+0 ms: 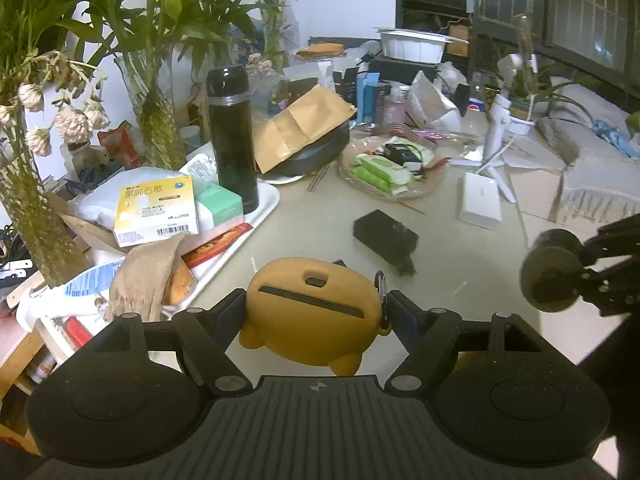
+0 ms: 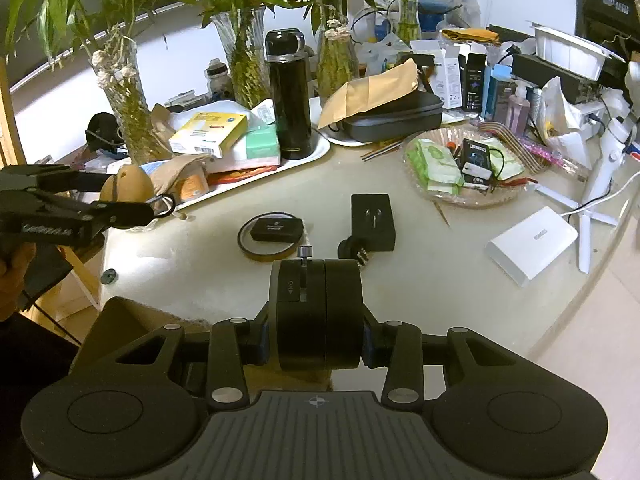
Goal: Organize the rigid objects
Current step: 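Lift the yellow pig case with the left gripper while the right carries the black case toward the box, then lower the pig case into the box with the left gripper while the right lowers and releases the black case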
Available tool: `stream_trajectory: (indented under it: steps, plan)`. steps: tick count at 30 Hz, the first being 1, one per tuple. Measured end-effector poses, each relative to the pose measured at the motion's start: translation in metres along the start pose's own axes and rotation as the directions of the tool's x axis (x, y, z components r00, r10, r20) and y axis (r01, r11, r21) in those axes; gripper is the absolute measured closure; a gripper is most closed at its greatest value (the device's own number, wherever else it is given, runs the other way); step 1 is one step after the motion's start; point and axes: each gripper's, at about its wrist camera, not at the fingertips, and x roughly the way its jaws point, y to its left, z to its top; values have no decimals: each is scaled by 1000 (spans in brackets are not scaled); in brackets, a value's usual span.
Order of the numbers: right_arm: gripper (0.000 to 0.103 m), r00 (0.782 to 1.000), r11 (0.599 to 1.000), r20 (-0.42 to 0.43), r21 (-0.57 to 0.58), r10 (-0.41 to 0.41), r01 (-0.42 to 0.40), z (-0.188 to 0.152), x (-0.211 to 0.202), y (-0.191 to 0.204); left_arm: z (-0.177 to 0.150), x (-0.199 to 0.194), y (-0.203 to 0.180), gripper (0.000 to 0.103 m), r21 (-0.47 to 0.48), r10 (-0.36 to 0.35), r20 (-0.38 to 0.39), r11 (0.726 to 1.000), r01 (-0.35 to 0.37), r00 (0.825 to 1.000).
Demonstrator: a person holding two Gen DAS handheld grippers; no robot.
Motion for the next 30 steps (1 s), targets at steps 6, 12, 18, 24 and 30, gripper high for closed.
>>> stream_trajectory:
  steps: [6,12,18,24,30]
  plan:
    - [60,1000,1000,-1,-8,13,-13,-8,-12,8,-17,-19,-10,29,3,-27,-22,1000,27,999]
    - [60,1000,1000,-15,-5,26,-26,-19,-16,15,-34,-31,-19,28,6,-52,-46,999,52,998]
    - [60,999,999,-25,-25,28,-28,-28,-21,23,-47,-36,-26,28,5,-85,-78,996,86,993]
    - [60,999,999,-35,-39,36,-37,-37,-24,30,-58,-29,-31,28,-7,-97,-132,995,97,986]
    - [60,999,997,-44,-76,17,-21,-41,-27,37,-64,-17,-29,27,-34,-115,-194,993,111,974]
